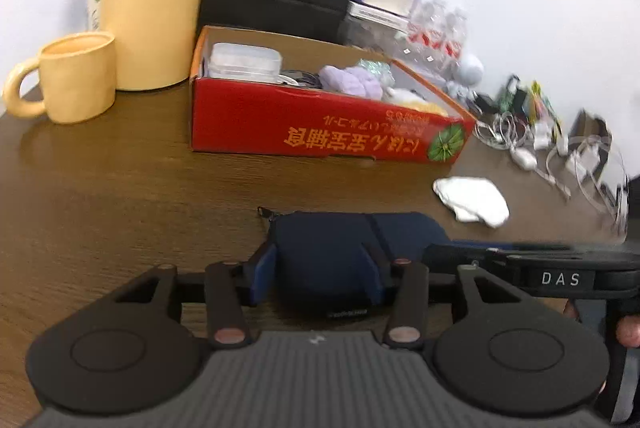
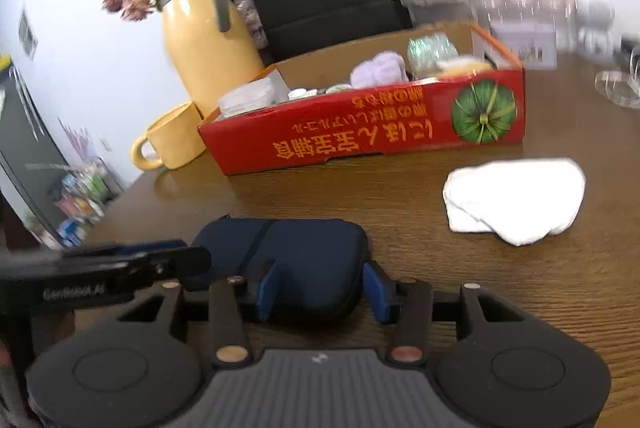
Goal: Organize objects
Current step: 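Grasp the navy zippered case with both grippers, then carry the navy case into the red box and open both grippers, then withdraw both grippers from the box back over the table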
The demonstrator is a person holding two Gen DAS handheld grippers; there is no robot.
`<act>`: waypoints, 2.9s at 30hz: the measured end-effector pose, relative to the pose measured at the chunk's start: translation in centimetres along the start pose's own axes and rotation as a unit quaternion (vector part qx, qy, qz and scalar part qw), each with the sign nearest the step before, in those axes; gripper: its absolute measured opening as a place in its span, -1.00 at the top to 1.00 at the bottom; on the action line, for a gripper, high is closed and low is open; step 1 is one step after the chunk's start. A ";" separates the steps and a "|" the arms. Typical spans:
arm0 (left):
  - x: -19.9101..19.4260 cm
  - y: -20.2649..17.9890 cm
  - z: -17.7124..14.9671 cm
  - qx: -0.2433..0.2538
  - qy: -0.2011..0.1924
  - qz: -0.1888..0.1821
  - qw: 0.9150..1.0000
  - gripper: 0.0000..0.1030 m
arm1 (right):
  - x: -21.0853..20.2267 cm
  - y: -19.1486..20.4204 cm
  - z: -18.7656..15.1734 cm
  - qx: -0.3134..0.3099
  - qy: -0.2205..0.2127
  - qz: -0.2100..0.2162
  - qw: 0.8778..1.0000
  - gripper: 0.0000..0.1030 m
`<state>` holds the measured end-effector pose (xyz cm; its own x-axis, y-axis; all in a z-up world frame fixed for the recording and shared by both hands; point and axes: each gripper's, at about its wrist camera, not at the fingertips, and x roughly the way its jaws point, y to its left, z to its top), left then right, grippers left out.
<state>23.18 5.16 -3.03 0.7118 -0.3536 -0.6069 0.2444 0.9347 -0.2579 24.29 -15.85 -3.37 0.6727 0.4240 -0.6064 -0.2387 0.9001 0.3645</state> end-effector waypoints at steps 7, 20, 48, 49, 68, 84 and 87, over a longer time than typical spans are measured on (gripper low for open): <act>-1.4 -2.4 -1.7 0.007 -0.014 0.045 0.999 0.53 | 0.2 0.1 0.2 -0.016 0.006 -0.008 1.000 0.27; -9.0 -8.2 -5.4 0.019 -0.046 0.024 0.998 0.65 | -10.9 1.2 -5.5 -0.030 -0.023 -0.026 0.999 0.41; 18.8 1.3 23.5 0.042 0.049 0.143 0.988 0.97 | 19.8 -0.5 25.8 -0.085 0.033 -0.074 0.993 0.73; 18.9 1.5 23.3 0.042 0.052 0.140 0.988 0.94 | 20.7 -0.7 25.8 -0.089 0.037 -0.092 0.991 0.72; -0.3 -7.0 10.8 0.088 -0.093 0.090 0.988 -0.85 | 0.9 -0.9 13.8 -0.168 -0.061 -0.070 0.981 -0.27; -10.4 -12.5 -6.1 0.088 -0.045 0.087 0.991 -1.00 | -16.9 -1.9 -5.4 -0.123 -0.010 -0.076 0.989 -0.64; -9.0 -12.6 -5.8 0.063 -0.030 0.071 0.995 -1.00 | -18.3 -3.2 -5.6 -0.103 -0.031 -0.079 0.991 -0.64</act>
<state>9.84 -3.63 1.36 0.7819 -0.2183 -0.5839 0.2159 0.9735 -0.0747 8.86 -25.89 2.59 0.7534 0.2742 -0.5976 -0.2602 0.9590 0.1121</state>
